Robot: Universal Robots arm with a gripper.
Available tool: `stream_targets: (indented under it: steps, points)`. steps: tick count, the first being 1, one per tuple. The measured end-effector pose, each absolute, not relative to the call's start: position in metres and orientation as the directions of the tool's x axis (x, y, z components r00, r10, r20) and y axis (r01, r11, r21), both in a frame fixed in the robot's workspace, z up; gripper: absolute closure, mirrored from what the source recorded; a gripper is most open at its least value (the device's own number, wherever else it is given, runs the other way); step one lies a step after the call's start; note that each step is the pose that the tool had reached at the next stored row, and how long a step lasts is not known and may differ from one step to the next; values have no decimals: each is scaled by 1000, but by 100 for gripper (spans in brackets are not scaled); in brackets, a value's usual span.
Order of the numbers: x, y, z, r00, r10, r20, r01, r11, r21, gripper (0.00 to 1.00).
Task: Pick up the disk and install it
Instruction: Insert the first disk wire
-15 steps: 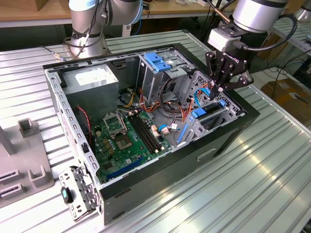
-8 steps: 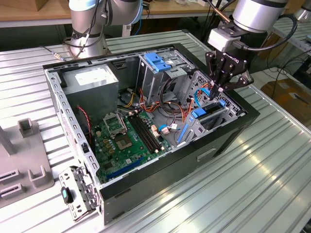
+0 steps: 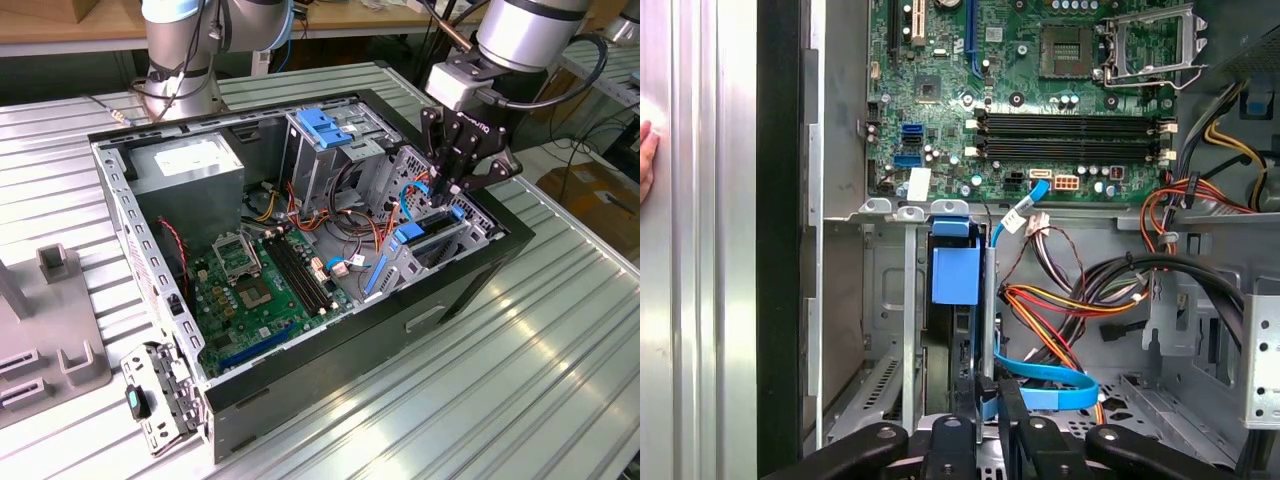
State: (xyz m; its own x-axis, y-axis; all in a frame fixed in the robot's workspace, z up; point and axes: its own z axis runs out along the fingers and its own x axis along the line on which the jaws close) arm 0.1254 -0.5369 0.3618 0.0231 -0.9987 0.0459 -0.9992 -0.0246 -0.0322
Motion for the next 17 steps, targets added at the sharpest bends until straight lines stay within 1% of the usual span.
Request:
stream_targets:
  steps: [7, 8, 9, 17]
  points:
    - [125, -537, 361, 23, -999, 46, -999, -25, -32, 76]
    - [125, -537, 361, 23, -999, 46, -999, -25, -32, 78]
    - [125, -537, 361, 23, -999, 46, -999, -25, -32, 84]
    - [125, -537, 361, 23, -999, 46, -999, -25, -32, 84]
